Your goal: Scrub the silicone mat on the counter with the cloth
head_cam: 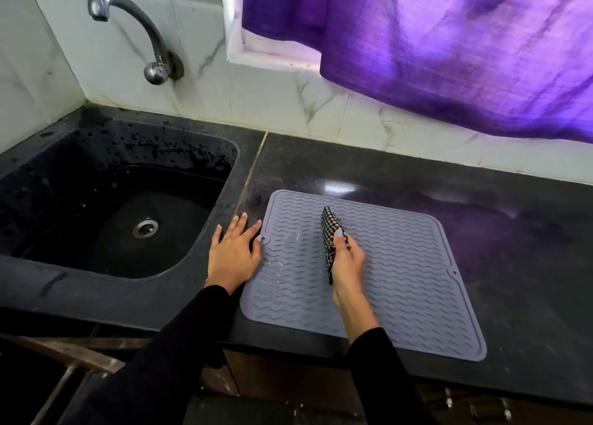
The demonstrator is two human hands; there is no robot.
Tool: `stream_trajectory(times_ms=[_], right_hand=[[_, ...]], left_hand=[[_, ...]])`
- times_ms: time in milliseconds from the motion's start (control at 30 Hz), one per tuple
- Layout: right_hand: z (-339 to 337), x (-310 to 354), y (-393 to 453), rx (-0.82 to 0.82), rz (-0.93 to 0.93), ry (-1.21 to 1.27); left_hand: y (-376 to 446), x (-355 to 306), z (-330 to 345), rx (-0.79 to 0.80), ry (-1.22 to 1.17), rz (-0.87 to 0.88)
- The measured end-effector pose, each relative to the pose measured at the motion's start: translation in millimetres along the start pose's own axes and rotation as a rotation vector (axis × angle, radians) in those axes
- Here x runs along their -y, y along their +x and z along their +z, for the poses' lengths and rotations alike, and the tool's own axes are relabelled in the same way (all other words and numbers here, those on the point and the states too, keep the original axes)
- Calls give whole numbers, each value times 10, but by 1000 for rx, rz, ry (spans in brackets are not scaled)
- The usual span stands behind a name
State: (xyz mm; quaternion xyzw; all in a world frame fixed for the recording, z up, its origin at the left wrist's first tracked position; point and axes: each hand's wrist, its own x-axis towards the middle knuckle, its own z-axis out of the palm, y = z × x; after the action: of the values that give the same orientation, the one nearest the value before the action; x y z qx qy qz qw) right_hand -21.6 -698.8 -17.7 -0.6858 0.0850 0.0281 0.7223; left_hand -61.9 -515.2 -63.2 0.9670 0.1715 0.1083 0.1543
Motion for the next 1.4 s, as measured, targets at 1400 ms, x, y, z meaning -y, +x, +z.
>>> stream_trajectory(times_ms=[1400], right_hand=[[247,-448,-505,382,-746,-1198]], left_hand=[[-1,-21,8,-4,16,1]])
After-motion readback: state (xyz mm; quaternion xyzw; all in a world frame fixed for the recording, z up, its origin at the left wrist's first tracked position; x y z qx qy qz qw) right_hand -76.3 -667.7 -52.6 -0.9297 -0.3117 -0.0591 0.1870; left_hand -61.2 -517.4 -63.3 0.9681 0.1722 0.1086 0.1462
